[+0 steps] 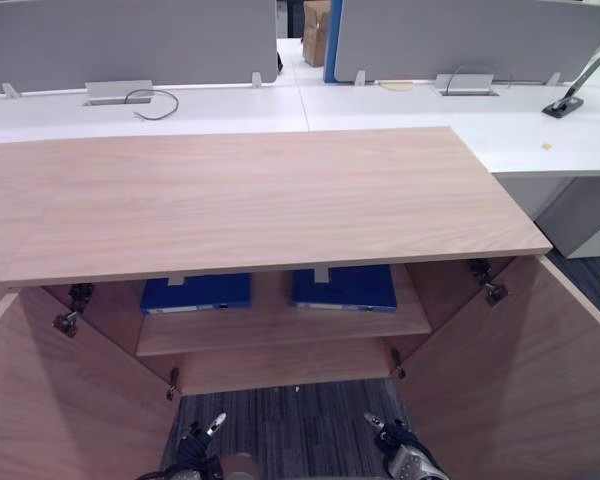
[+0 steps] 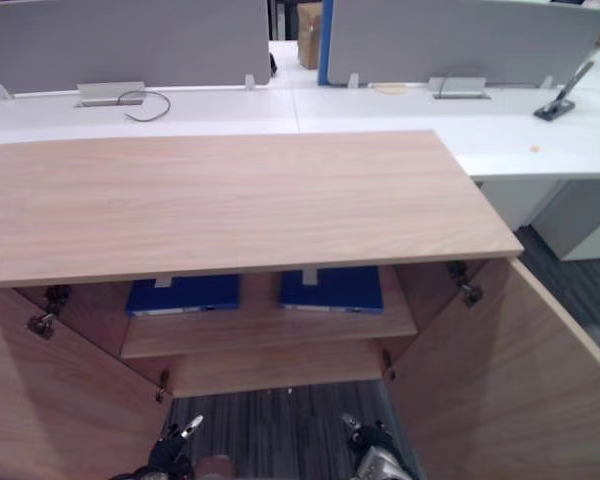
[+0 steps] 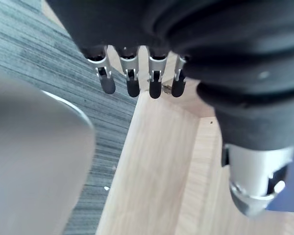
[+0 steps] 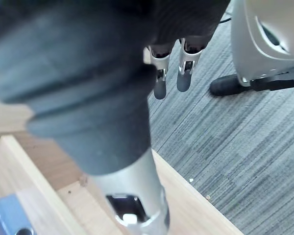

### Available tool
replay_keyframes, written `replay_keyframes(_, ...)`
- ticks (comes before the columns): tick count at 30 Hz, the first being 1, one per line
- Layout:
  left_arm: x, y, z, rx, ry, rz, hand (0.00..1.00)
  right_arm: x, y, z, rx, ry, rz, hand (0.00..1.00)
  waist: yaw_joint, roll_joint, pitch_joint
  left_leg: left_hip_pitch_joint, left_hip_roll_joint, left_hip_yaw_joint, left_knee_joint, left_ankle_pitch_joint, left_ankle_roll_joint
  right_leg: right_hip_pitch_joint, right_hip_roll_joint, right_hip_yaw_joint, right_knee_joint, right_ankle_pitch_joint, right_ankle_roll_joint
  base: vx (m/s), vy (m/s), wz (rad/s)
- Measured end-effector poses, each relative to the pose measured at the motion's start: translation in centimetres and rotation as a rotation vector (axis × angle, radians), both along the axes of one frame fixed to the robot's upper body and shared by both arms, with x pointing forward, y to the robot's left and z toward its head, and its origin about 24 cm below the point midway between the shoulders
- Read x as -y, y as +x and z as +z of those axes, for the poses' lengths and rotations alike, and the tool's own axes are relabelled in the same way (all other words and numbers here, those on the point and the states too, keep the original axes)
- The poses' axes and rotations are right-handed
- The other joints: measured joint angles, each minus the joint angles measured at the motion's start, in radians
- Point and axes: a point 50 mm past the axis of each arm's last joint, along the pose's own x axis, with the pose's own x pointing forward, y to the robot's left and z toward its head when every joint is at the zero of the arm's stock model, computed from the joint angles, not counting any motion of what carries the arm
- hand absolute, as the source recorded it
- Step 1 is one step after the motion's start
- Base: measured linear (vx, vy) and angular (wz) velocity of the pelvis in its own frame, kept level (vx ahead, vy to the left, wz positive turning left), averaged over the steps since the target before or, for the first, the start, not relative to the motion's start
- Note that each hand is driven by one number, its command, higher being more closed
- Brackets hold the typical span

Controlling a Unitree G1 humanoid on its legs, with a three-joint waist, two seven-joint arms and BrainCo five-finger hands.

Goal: Walk over to the cabinet, pick up the folder, carry it to the office cabinet, place the folder inside the office cabinet, then close the office cabinet door

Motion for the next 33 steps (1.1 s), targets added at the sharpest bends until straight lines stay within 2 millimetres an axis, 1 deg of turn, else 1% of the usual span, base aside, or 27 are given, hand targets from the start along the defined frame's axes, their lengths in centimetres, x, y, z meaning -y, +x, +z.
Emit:
replay_keyframes(1,0.0,0.1,0.0,0.003,0.001,-0.005,0.0,0.1,0.0,0.0,0.0,-0.004,0.0,0.0,0.002,0.003,0.001,-0.018,0.0,0.003,0.017,-0.022,0.004,0.001,-0.003,0.002,-0.001,-0.006,-0.003,0.07,0.108,-0.17)
replay_keyframes(2,0.3,0.3,0.1,0.01,-0.003,-0.017,0.0,0.4,0.2,0.1,0.003,-0.016,0.0,0.0,0.0,-0.001,0.0,-0.05,-0.01,0.02,-0.012,-0.062,0.003,0.001,-0.008,0.008,-0.003,-0.006,-0.001,0.08,0.161,-0.19)
replay_keyframes(3,0.4,0.2,0.1,0.011,-0.008,-0.012,0.0,0.6,0.1,0.1,0.0,-0.016,-0.023,0.0,-0.002,0.005,-0.001,-0.055,-0.024,0.043,-0.146,-0.07,0.001,-0.008,-0.01,0.014,-0.002,0.001,0.01,0.13,0.253,-0.27)
replay_keyframes(4,0.6,-0.1,-0.1,0.001,-0.018,-0.004,0.0,0.9,0.1,0.1,0.003,-0.021,-0.039,0.0,-0.002,0.027,-0.009,-0.033,-0.042,0.054,-0.312,-0.056,0.007,-0.025,-0.005,0.028,0.01,0.002,0.028,0.14,0.257,-0.2)
replay_keyframes(5,0.5,-0.2,-0.1,-0.004,-0.018,-0.003,0.0,0.9,0.1,0.1,0.005,-0.021,-0.039,0.0,-0.003,0.025,-0.005,-0.009,-0.053,0.054,-0.362,-0.078,0.002,-0.03,-0.008,0.032,0.015,0.0,0.031,0.19,0.231,-0.04)
replay_keyframes(6,0.0,0.1,0.0,0.001,-0.006,-0.002,0.0,0.5,0.3,0.2,0.01,-0.012,-0.036,0.0,-0.008,-0.001,0.007,0.008,-0.086,0.064,-0.414,-0.066,0.017,-0.04,-0.031,0.039,0.01,0.007,0.026,0.19,0.181,0.03)
replay_keyframes(7,0.0,0.1,0.0,0.001,-0.007,0.003,0.0,0.4,0.2,0.1,0.007,-0.013,-0.03,0.0,-0.005,-0.006,0.004,0.017,-0.101,0.075,-0.433,-0.064,0.02,-0.042,-0.045,0.049,0.002,0.015,0.027,0.18,0.154,0.0)
replay_keyframes(9,0.0,-0.1,-0.1,-0.009,-0.007,0.002,0.0,0.3,0.1,0.1,0.005,-0.014,-0.016,0.0,-0.004,-0.005,0.001,0.049,-0.126,0.103,-0.461,-0.063,0.021,-0.029,-0.065,0.076,-0.024,0.025,0.037,0.12,0.125,-0.24)
replay_keyframes(10,0.0,-0.3,-0.3,-0.021,-0.005,-0.001,0.0,0.2,0.3,0.1,0.009,-0.014,-0.012,0.0,-0.006,-0.004,-0.005,0.072,-0.139,0.126,-0.5,-0.057,0.03,-0.026,-0.072,0.088,-0.048,0.041,0.046,0.12,0.103,-0.36)
replay_keyframes(12,0.0,-0.5,-0.4,-0.032,0.001,-0.015,0.0,0.1,0.7,0.3,0.023,-0.018,0.006,0.0,-0.009,-0.005,-0.011,0.096,-0.156,0.15,-0.564,-0.03,0.031,-0.025,-0.074,0.111,-0.086,0.066,0.05,0.12,0.053,-0.3)
replay_keyframes(14,0.1,-0.5,-0.4,-0.037,-0.002,-0.016,0.0,-0.2,0.8,0.4,0.026,-0.024,0.044,0.0,-0.013,-0.006,-0.011,0.11,-0.163,0.156,-0.602,-0.011,0.029,-0.026,-0.074,0.111,-0.1,0.075,0.049,0.09,-0.01,-0.1)
replay_keyframes(15,0.1,-0.5,-0.4,-0.037,-0.002,-0.019,0.0,-0.3,1.1,0.5,0.037,-0.036,0.084,0.0,-0.013,-0.007,-0.01,0.122,-0.165,0.158,-0.63,0.001,0.026,-0.026,-0.073,0.111,-0.102,0.076,0.049,0.07,-0.047,0.01)
replay_keyframes(17,0.2,-0.3,-0.4,-0.031,0.0,-0.03,0.0,-0.6,2.7,1.4,0.1,-0.061,0.142,0.0,-0.011,-0.008,-0.007,0.134,-0.164,0.158,-0.658,0.015,0.021,-0.028,-0.071,0.112,-0.101,0.078,0.049,0.03,-0.041,0.0)
replay_keyframes(18,0.2,-0.1,-0.3,-0.024,0.005,-0.039,0.0,-0.8,4.1,2.2,0.16,-0.076,0.17,0.0,-0.01,-0.007,-0.001,0.137,-0.162,0.162,-0.667,0.02,0.02,-0.032,-0.071,0.114,-0.099,0.08,0.049,-0.01,-0.013,-0.18)
replay_keyframes(20,0.5,0.4,0.0,0.005,0.013,-0.069,0.0,-1.2,9.1,5.9,0.363,-0.18,0.292,0.0,-0.009,-0.003,0.018,0.115,-0.155,0.184,-0.661,0.023,0.02,-0.087,-0.073,0.142,-0.065,0.08,0.049,-0.06,0.014,-0.34)
replay_keyframes(22,0.4,1.4,0.6,0.055,0.033,-0.097,0.0,-1.2,14.3,11.5,0.615,-0.36,0.421,0.0,-0.01,0.0,0.06,0.051,-0.145,0.191,-0.602,0.019,0.025,-0.164,-0.081,0.17,-0.005,0.08,0.049,-0.11,0.028,-0.25)
replay_keyframes(23,0.4,1.6,0.8,0.07,0.037,-0.098,0.0,-1.1,15.4,12.8,0.663,-0.407,0.445,0.0,-0.01,0.004,0.074,0.037,-0.143,0.19,-0.583,0.015,0.03,-0.177,-0.084,0.171,0.011,0.08,0.049,-0.12,0.047,-0.08)
replay_keyframes(24,0.5,2.0,1.1,0.096,0.039,-0.092,0.0,-0.8,17.1,15.0,0.735,-0.489,0.479,0.0,-0.01,0.016,0.1,0.008,-0.138,0.186,-0.539,0.001,0.041,-0.205,-0.093,0.177,0.048,0.078,0.048,-0.16,0.075,-0.04)
replay_keyframes(25,0.8,2.4,1.3,0.119,0.034,-0.089,0.0,-0.4,18.6,17.1,0.789,-0.574,0.51,0.0,-0.009,0.035,0.127,-0.029,-0.127,0.181,-0.481,-0.021,0.05,-0.241,-0.102,0.186,0.1,0.07,0.045,-0.16,0.098,-0.06)
replay_keyframes(26,0.9,2.7,1.5,0.14,0.03,-0.085,0.0,-0.3,19.5,18.5,0.827,-0.627,0.537,0.0,-0.008,0.047,0.144,-0.059,-0.125,0.179,-0.437,-0.042,0.052,-0.276,-0.116,0.195,0.15,0.055,0.048,-0.18,0.124,-0.06)
replay_keyframes(27,1.0,3.0,1.7,0.158,0.03,-0.083,0.0,-0.6,20.3,19.6,0.859,-0.666,0.568,0.0,-0.009,0.052,0.159,-0.091,-0.125,0.178,-0.395,-0.068,0.056,-0.312,-0.135,0.199,0.201,0.027,0.053,-0.14,0.114,-0.05)
replay_keyframes(28,0.9,3.3,1.8,0.17,0.03,-0.081,0.0,-0.8,20.7,20.3,0.878,-0.688,0.589,0.0,-0.008,0.052,0.169,-0.109,-0.127,0.178,-0.366,-0.085,0.06,-0.335,-0.148,0.206,0.233,0.005,0.055,-0.17,0.131,-0.04)
replay_keyframes(29,0.9,3.9,2.1,0.194,0.024,-0.07,0.0,-1.4,21.4,21.5,0.914,-0.727,0.637,0.0,-0.005,0.054,0.193,-0.152,-0.127,0.178,-0.303,-0.11,0.068,-0.381,-0.167,0.228,0.294,-0.028,0.069,-0.19,0.108,-0.02)
replay_keyframes(30,0.9,4.3,2.3,0.209,0.023,-0.065,0.0,-2.2,22.0,22.4,0.94,-0.743,0.684,0.0,-0.006,0.061,0.204,-0.2,-0.125,0.173,-0.246,-0.133,0.075,-0.43,-0.184,0.242,0.356,-0.057,0.076,-0.19,0.093,0.0)
replay_keyframes(31,0.9,4.5,2.4,0.218,0.021,-0.059,0.0,-2.5,22.3,22.6,0.945,-0.751,0.705,0.0,-0.006,0.065,0.212,-0.221,-0.124,0.17,-0.218,-0.143,0.078,-0.452,-0.191,0.25,0.384,-0.068,0.08,-0.2,0.067,0.08)
replay_keyframes(33,0.6,5.2,3.0,0.261,0.024,-0.044,0.0,-3.1,23.4,23.8,0.952,-0.769,0.747,0.0,-0.003,0.077,0.247,-0.3,-0.123,0.157,-0.129,-0.168,0.086,-0.535,-0.219,0.272,0.491,-0.107,0.081,-0.2,0.045,0.13)
